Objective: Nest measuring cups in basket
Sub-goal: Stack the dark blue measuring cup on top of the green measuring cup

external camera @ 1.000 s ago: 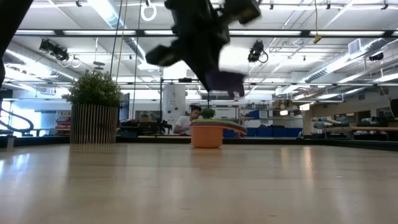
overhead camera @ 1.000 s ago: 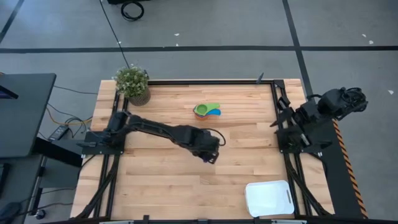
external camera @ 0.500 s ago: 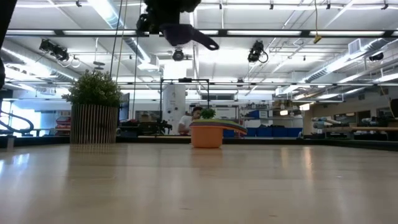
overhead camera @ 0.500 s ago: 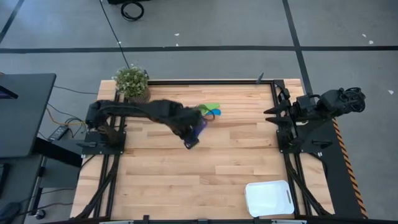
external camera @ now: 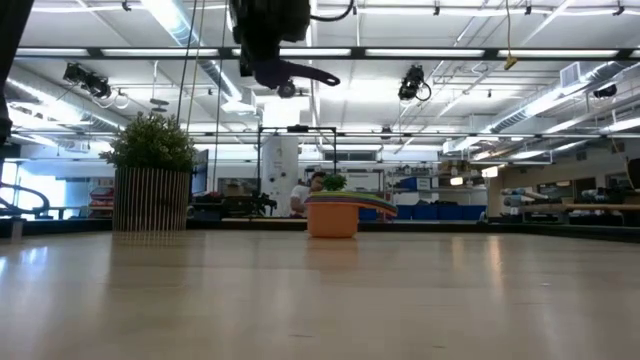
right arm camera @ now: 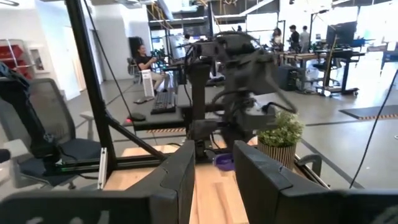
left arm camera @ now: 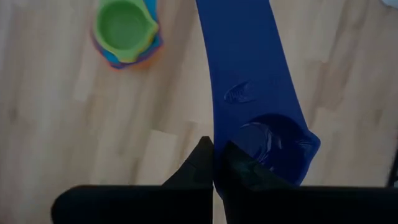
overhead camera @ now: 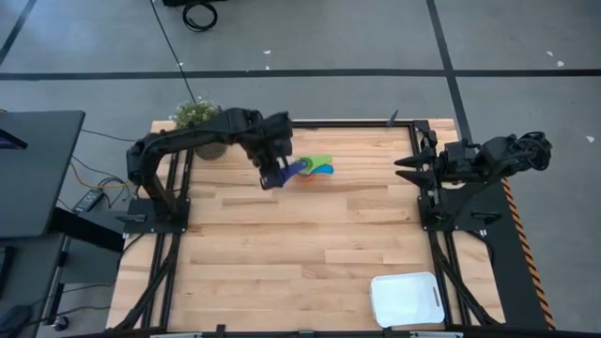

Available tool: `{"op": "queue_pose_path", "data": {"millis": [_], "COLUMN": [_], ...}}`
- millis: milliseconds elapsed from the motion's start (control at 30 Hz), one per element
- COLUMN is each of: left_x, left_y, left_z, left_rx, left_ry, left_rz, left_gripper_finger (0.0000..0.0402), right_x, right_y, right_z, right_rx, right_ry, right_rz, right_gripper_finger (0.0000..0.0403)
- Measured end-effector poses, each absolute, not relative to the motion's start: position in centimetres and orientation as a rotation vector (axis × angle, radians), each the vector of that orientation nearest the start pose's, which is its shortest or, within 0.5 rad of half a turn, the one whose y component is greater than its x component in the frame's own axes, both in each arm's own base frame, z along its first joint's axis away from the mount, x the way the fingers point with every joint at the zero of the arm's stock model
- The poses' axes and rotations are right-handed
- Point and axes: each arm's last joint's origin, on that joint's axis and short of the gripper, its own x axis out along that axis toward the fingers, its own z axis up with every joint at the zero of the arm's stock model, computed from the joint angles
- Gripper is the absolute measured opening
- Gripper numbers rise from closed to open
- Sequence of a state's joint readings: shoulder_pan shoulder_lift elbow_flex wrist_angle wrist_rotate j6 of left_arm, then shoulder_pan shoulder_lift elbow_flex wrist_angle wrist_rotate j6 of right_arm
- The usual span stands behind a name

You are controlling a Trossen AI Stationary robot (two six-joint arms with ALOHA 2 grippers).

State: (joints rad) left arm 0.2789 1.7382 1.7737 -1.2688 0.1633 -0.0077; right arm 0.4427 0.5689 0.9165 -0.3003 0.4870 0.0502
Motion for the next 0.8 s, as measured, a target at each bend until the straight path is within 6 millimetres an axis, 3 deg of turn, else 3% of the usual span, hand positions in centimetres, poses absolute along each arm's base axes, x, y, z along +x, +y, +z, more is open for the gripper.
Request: {"op": "queue_pose_path", "data": {"millis": [400,800], "left_x": [31.7,34.5], "left_y": [14.3,18.3], "left_z": [33.0,28.3], "left_rx": [-0.053,-0.05], "left_ry": [1.224,1.164], "left_rz": [-0.005,-0.104], "left_gripper_finger": [0.0009,0.0009], "right_x": [9.7,10.0], "right_y": [3.1,3.0], "right_z": [39.1,39.0], "right_rx": [0.074,0.074], "right_ry": [-0.048,-0.045], "right_rz": [-0.049,-0.146], "right_gripper_finger": [0.0117,0.0117]}}
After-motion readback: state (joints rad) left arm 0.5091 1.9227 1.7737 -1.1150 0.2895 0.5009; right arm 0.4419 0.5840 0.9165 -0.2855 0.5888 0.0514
